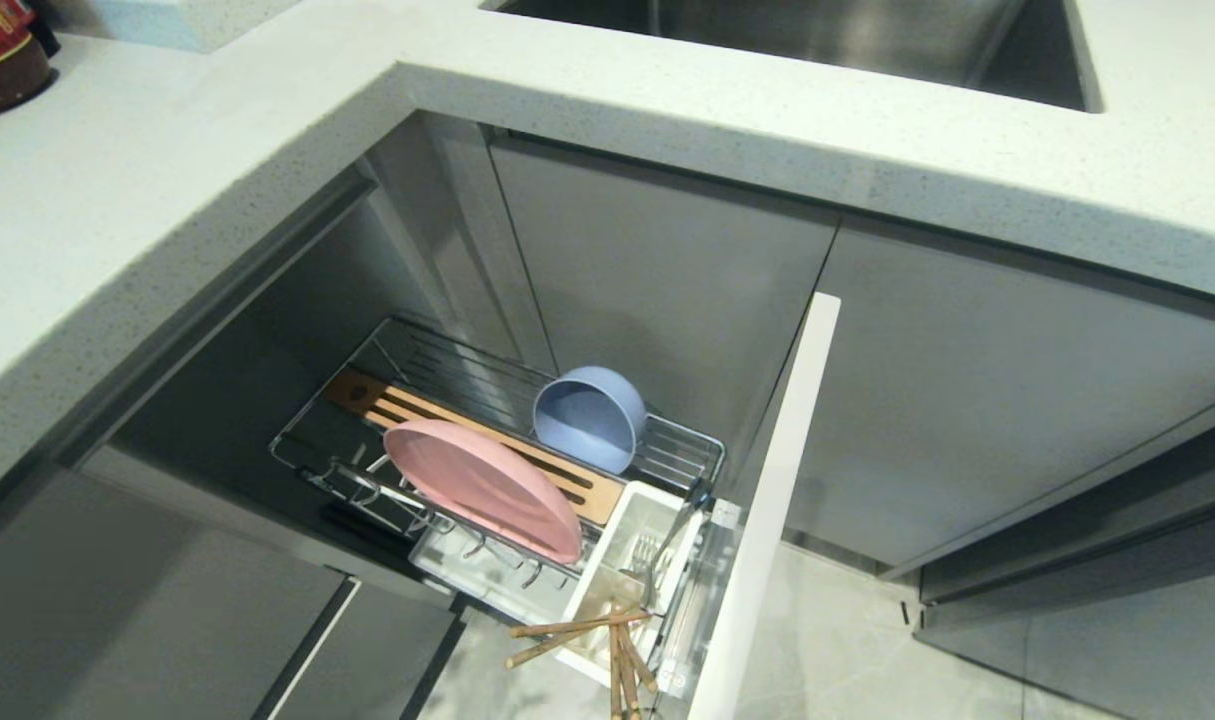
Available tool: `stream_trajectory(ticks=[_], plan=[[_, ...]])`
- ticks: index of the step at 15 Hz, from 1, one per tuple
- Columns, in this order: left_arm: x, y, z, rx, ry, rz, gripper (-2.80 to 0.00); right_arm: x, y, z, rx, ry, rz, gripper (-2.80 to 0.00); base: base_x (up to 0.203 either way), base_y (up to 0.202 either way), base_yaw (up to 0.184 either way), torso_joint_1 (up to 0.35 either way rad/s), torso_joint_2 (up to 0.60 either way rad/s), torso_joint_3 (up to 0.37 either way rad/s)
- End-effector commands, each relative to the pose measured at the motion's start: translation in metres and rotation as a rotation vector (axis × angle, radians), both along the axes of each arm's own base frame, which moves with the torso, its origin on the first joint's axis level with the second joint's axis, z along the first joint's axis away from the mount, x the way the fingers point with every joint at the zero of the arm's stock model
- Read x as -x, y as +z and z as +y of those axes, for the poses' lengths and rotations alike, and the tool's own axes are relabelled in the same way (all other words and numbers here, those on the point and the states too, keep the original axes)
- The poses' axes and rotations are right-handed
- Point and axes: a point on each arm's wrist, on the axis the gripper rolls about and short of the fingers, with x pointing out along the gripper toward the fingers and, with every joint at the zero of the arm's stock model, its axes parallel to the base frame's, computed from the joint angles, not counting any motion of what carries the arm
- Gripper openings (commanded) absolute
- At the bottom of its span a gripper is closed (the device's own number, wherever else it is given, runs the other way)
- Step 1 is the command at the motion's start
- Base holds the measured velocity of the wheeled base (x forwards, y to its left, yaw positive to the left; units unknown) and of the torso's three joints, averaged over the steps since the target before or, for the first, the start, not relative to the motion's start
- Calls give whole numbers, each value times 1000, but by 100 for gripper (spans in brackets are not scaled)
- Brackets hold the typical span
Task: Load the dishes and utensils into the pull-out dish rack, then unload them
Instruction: Take the plate out of the cupboard
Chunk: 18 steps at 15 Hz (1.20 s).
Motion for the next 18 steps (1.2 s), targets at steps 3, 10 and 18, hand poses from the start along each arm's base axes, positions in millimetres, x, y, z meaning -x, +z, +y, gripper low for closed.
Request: stream_trajectory(ticks=[3,10,18], plan=[[-7,-36,4,71,101,81,-280,0,0,0,0,-1,0,-280,0,0,0,0,0,0],[-72,-88,4,154,102,69,-280,0,0,0,0,0,0,-280,0,0,0,0,0,0],[-97,-145,4,73,127,232,-280,0,0,0,0,1,0,-280,0,0,0,0,0,0]])
